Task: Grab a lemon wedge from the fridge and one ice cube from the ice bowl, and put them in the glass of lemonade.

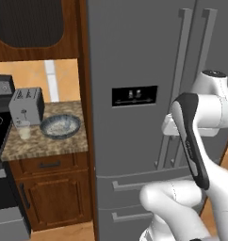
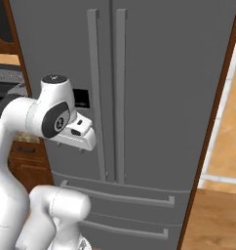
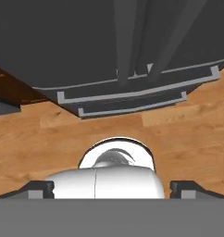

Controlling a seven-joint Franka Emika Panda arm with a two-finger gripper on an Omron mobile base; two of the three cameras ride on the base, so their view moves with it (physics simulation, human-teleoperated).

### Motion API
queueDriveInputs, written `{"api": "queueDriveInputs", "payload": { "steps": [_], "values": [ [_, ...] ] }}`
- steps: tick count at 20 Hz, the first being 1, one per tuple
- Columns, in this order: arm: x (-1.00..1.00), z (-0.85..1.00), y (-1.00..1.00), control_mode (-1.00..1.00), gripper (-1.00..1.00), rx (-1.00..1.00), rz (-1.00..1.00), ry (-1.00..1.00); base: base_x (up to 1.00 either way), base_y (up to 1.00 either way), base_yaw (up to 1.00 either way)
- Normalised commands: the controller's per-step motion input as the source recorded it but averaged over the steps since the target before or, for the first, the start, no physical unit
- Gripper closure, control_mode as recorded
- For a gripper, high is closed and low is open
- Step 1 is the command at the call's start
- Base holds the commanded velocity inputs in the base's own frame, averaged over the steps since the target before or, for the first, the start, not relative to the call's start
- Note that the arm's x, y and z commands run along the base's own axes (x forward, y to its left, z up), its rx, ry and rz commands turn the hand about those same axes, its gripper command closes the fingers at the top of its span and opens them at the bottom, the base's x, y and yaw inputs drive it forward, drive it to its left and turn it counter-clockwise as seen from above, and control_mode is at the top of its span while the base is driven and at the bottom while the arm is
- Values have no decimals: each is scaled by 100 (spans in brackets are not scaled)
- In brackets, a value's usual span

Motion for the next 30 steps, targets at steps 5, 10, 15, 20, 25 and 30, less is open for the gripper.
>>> {"api": "queueDriveInputs", "payload": {
  "steps": [5,10,15,20,25,30],
  "values": [
    [0,0,0,100,-100,0,0,0,-25,94,0],
    [0,0,0,100,-100,0,0,0,0,100,0],
    [0,0,0,100,-100,0,0,0,11,80,-4],
    [0,0,0,100,-100,0,0,0,22,61,-10],
    [0,0,0,100,-100,0,0,0,66,15,-2],
    [0,0,0,100,-100,0,0,0,13,3,-17]
  ]
}}
